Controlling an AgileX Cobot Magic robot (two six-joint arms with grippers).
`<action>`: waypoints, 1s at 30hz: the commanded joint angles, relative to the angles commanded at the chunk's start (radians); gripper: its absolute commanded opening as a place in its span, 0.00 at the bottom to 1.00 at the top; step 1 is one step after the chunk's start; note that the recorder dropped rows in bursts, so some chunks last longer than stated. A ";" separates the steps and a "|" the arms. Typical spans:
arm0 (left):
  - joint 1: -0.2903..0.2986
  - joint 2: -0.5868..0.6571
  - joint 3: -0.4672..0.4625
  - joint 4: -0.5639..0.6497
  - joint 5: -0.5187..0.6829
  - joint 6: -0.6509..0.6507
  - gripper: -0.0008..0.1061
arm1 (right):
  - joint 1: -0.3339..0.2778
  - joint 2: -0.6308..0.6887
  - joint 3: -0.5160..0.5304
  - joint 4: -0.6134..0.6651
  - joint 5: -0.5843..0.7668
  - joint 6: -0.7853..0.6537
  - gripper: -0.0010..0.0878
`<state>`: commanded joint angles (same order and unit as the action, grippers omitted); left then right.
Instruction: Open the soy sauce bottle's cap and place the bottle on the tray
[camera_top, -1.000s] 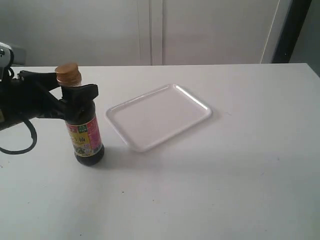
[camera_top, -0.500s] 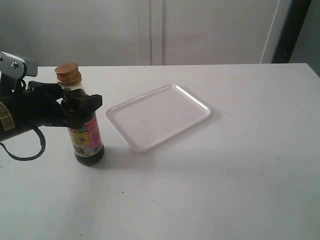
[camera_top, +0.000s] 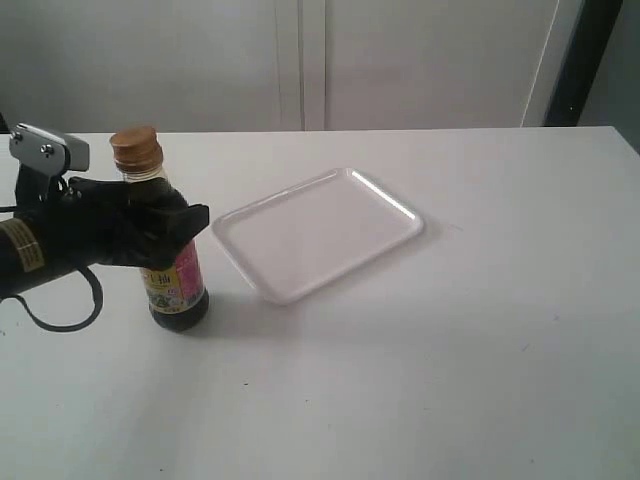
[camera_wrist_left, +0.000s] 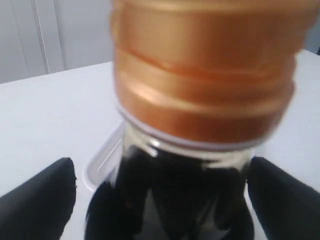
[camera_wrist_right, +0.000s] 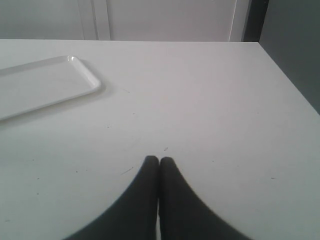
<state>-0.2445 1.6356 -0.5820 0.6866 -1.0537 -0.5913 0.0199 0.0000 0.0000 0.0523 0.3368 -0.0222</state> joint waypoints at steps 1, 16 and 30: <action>0.000 0.006 0.000 -0.002 0.000 0.001 0.87 | 0.000 0.000 0.000 0.000 0.000 0.000 0.01; 0.000 0.081 0.000 -0.002 0.008 0.047 0.26 | 0.000 0.000 0.000 0.000 0.000 0.000 0.01; 0.000 0.081 0.000 0.025 0.010 0.055 0.01 | 0.000 0.000 0.000 -0.004 -0.009 0.000 0.01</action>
<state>-0.2445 1.7167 -0.5820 0.7120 -1.0435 -0.5359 0.0199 0.0000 0.0000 0.0482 0.3279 -0.0222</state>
